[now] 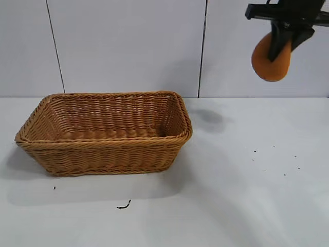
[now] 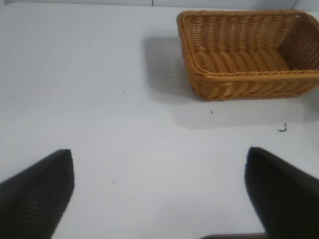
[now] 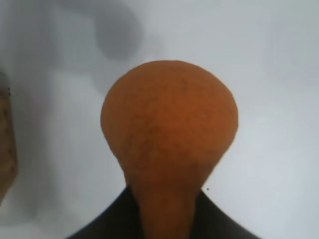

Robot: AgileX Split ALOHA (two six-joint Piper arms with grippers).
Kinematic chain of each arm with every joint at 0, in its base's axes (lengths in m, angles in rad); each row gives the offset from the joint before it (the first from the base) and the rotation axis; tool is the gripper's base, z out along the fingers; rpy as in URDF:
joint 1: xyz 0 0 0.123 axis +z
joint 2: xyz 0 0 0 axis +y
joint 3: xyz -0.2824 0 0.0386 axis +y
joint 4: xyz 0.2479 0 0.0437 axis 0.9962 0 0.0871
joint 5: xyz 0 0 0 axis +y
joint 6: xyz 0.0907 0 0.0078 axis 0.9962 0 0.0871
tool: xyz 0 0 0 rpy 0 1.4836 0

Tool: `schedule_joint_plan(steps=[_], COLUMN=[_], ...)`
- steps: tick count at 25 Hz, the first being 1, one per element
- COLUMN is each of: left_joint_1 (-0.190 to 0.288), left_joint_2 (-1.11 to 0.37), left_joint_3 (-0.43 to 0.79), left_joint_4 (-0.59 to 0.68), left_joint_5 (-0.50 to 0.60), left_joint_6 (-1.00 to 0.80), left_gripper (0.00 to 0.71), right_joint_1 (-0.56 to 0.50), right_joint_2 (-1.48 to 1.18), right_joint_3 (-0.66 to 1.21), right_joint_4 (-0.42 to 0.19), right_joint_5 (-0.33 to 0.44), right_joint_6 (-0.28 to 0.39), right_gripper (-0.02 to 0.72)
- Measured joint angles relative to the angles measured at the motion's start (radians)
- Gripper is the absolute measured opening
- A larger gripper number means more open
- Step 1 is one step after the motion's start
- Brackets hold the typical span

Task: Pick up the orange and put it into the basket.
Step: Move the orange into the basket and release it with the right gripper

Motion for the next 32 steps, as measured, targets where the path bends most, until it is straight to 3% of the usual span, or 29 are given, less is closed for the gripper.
schedule_joint_plan(steps=[14,25,28,32], left_joint_1=[0.000,0.000,0.000,0.000], left_joint_2=[0.000,0.000,0.000,0.000], left_joint_3=[0.000,0.000,0.000,0.000], left_joint_4=[0.000,0.000,0.000,0.000], left_joint_5=[0.000,0.000,0.000,0.000], left_joint_6=[0.000,0.000,0.000,0.000], left_gripper=[0.666,0.666,0.666,0.666], right_joint_1=[0.319,0.369,0.369,0.369], right_joint_2=[0.105,0.277,0.283,0.281], right_joint_3=[0.000,0.000,0.000,-0.007], right_joint_4=[0.004,0.016,0.016,0.016], right_joint_5=[-0.161,-0.273,-0.282,-0.279], right_joint_6=[0.053,0.071,0.079,0.080], right_gripper=[0.053,0.053,0.149,0.510])
